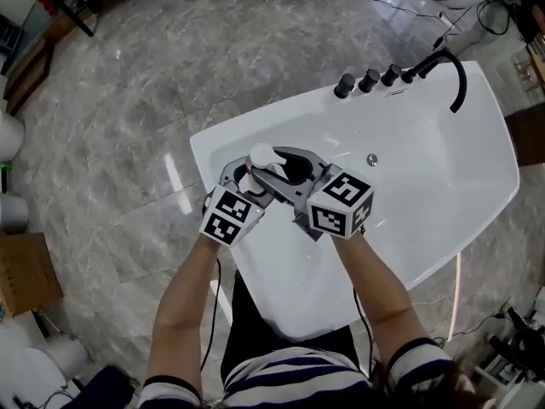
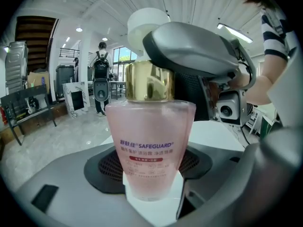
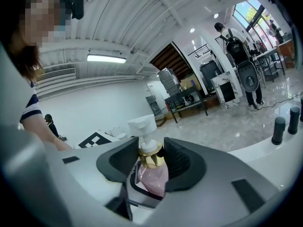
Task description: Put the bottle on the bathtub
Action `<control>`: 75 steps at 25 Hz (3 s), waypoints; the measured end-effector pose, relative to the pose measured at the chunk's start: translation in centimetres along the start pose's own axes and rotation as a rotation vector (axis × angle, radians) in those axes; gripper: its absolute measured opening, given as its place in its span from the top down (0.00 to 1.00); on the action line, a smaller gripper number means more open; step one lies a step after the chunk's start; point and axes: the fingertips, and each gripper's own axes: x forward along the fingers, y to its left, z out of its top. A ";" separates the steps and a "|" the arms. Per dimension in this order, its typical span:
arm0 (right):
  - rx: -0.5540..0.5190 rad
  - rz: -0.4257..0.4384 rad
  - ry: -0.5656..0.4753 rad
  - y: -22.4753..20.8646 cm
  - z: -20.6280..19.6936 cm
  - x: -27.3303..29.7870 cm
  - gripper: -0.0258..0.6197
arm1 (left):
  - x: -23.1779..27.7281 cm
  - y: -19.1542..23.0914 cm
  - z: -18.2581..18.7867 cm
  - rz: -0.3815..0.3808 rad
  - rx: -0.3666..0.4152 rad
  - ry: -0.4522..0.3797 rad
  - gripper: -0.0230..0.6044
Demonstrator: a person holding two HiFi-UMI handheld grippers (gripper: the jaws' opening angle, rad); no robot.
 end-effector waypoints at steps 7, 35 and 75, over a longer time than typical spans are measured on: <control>-0.003 -0.016 -0.017 -1.8 1.1 2.8 0.68 | 1.1 3.5 0.3 0.007 0.003 -0.013 0.46; -0.113 -0.062 -0.045 -6.5 3.4 10.8 0.72 | 2.9 15.0 0.4 0.174 0.076 -0.026 0.46; -0.083 -0.148 -0.035 -8.6 3.8 11.7 0.72 | 3.7 18.3 -0.1 0.175 0.077 -0.047 0.45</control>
